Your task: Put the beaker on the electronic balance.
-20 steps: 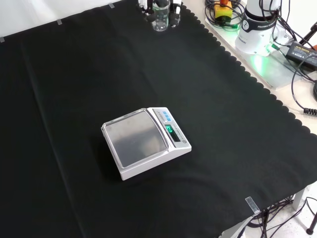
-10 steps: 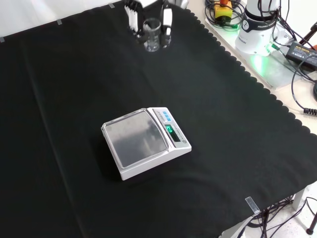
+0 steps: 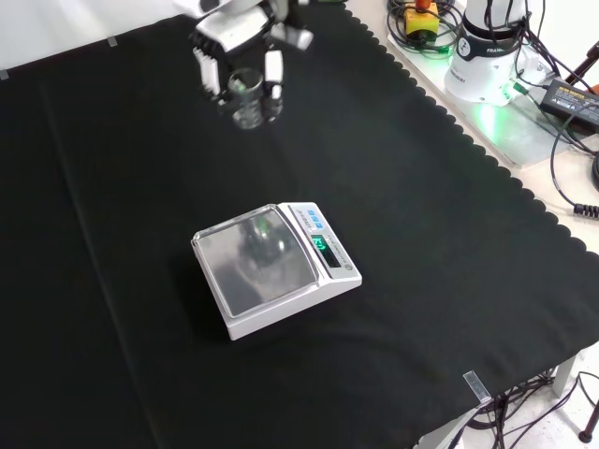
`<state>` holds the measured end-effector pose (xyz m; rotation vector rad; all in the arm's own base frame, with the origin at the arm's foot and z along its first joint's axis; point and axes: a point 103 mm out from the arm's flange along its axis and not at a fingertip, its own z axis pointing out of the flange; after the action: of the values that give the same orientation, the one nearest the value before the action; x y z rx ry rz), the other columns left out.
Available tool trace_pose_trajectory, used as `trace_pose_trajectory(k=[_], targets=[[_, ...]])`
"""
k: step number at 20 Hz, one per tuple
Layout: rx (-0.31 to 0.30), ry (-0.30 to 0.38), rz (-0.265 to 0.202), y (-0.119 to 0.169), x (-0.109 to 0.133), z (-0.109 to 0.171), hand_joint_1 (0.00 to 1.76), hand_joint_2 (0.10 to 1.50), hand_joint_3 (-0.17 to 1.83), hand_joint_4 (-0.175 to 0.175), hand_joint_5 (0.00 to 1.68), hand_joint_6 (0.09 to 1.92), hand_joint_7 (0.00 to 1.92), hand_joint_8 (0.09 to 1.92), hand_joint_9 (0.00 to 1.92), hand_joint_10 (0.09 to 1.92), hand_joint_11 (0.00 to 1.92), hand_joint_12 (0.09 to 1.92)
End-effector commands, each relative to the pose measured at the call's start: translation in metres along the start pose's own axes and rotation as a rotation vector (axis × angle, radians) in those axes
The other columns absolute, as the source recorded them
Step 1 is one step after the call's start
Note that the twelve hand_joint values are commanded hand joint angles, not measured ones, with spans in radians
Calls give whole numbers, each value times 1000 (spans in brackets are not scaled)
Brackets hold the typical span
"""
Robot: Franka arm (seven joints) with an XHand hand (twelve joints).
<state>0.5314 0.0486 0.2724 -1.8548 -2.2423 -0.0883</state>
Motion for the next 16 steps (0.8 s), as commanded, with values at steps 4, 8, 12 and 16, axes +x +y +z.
trace_pose_trajectory(k=[4, 8, 12, 16], targets=[[-43, 9, -116, 131, 90, 44, 1225, 614, 650, -175, 1426, 375, 1637, 515, 1920, 162, 1664, 616], [-33, 4, -120, 149, 116, 55, 1225, 612, 654, -175, 1427, 375, 1637, 516, 1920, 163, 1665, 620], [-13, 14, -137, 157, 134, 67, 1226, 610, 656, -175, 1427, 376, 1638, 517, 1920, 163, 1668, 625], [12, 3, -147, 157, 144, 80, 1226, 609, 659, -175, 1428, 376, 1636, 517, 1920, 165, 1670, 629]])
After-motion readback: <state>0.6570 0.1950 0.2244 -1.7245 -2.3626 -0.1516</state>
